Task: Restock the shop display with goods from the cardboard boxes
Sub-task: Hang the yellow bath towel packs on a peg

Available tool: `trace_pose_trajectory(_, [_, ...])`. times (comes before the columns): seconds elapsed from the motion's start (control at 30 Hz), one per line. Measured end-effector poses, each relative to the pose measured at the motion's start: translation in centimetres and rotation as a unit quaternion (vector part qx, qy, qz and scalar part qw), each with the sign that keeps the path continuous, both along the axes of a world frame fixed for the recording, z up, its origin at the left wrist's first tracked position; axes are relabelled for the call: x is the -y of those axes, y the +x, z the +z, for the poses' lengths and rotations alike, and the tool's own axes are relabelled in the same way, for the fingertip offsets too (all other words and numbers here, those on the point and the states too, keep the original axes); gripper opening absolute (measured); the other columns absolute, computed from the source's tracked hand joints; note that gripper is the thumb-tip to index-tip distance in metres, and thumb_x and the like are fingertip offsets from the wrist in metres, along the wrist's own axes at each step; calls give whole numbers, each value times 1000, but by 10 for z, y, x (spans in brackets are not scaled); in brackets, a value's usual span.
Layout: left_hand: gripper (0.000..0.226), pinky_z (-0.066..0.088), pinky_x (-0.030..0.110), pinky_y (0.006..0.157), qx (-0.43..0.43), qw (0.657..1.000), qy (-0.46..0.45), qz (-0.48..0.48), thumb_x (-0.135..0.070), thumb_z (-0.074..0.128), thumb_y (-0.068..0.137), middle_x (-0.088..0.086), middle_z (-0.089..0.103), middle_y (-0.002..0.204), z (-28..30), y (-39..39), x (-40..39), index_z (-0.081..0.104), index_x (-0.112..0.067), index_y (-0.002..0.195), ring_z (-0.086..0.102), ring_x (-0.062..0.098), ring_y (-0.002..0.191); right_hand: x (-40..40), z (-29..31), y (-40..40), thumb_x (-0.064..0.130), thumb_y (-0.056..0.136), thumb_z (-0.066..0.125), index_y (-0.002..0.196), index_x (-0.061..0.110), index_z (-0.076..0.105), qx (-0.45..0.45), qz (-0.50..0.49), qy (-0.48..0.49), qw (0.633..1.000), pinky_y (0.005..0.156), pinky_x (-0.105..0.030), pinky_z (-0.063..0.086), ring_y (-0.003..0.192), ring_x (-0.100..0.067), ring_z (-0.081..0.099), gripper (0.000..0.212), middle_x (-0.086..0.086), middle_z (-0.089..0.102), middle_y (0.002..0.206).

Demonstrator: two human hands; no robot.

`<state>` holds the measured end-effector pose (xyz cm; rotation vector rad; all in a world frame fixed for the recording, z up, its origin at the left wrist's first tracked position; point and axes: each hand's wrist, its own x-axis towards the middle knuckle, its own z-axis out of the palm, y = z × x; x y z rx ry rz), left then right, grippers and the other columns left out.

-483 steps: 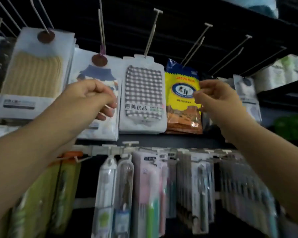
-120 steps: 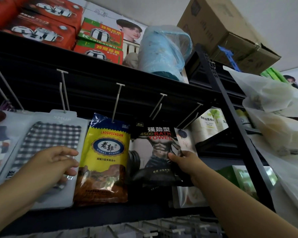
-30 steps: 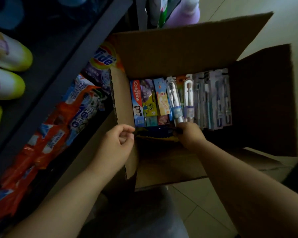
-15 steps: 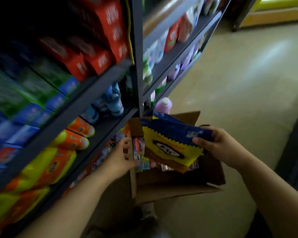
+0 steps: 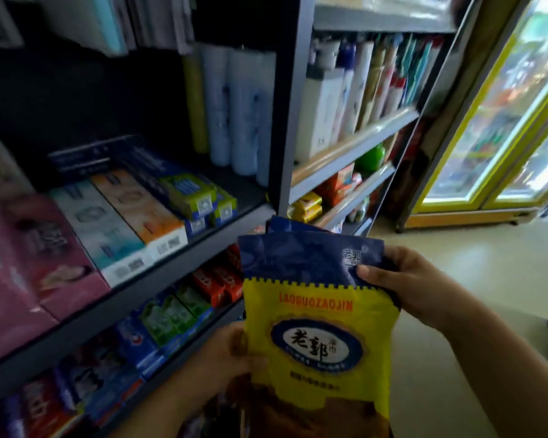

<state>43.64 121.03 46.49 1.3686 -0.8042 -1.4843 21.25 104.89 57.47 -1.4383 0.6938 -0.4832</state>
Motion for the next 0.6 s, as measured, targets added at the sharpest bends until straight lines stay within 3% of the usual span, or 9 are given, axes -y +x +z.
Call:
trace_pose_trajectory(0.07, [74, 58, 29, 63, -8, 999, -25, 38, -23, 94, 29, 10, 75, 93, 20, 3, -7, 68, -8, 97, 73, 21, 81, -5, 26, 8, 46, 40, 94, 92, 12, 77, -6, -20, -37, 999, 62, -27, 57, 76, -24, 73, 64, -16, 74, 92])
trace_pose_trajectory(0.13, [58, 58, 35, 75, 18, 997, -53, 48, -26, 91, 53, 10, 73, 105, 44, 4, -13, 69, -12, 104, 71, 24, 94, -10, 48, 12, 32, 57, 85, 98, 5, 73, -18, -58, -66, 996, 61, -28, 58, 74, -25, 73, 50, -16, 75, 90])
trace_pose_trajectory(0.23, [36, 55, 40, 87, 62, 993, -72, 66, -14, 70, 76, 3, 72, 109, 76, 5, -22, 65, -13, 112, 68, 22, 101, -17, 72, 10, 20, 61, 75, 99, 6, 69, -1, -123, -85, 989, 59, -28, 59, 73, -25, 73, 42, -16, 74, 89])
trace_pose_trajectory(0.33, [46, 53, 45, 91, 85, 987, -96, 94, -24, 73, 69, 2, 73, 109, 101, -1, -25, 64, -15, 112, 68, 22, 102, -24, 84, 3, 38, 47, 89, 111, 15, 63, 51, -182, -75, 979, 58, -28, 58, 78, -24, 73, 72, -11, 74, 93])
trace_pose_trajectory(0.4, [33, 54, 43, 89, 94, 982, -100, 132, -18, 71, 76, -1, 74, 105, 113, -3, -24, 64, -18, 109, 69, 19, 98, -30, 84, -2, 58, 28, 92, 122, 21, 57, 74, -200, -57, 975, 65, -34, 58, 86, -26, 73, 106, -10, 74, 97])
trace_pose_trajectory(0.43, [29, 55, 42, 88, 95, 979, -98, 154, -15, 69, 80, -4, 74, 102, 118, -3, -23, 64, -20, 108, 70, 18, 95, -35, 82, -3, 62, 32, 90, 127, 22, 53, 71, -191, -48, 978, 69, -38, 57, 90, -28, 72, 109, -11, 73, 101])
trace_pose_trajectory(0.53, [22, 55, 33, 78, 95, 966, -118, 210, -15, 66, 87, -9, 73, 99, 138, -5, -22, 64, -24, 107, 69, 14, 92, -52, 68, -5, 40, 66, 73, 131, 25, 50, 53, -141, -26, 988, 75, -43, 56, 94, -30, 70, 70, -12, 69, 109])
trace_pose_trajectory(0.6, [20, 52, 29, 73, 90, 954, -143, 250, -16, 66, 87, -8, 71, 102, 152, -5, -23, 63, -26, 104, 67, 15, 93, -62, 58, 0, 28, 71, 70, 127, 22, 53, 29, -124, -14, 992, 79, -43, 58, 98, -28, 69, 60, -10, 67, 112])
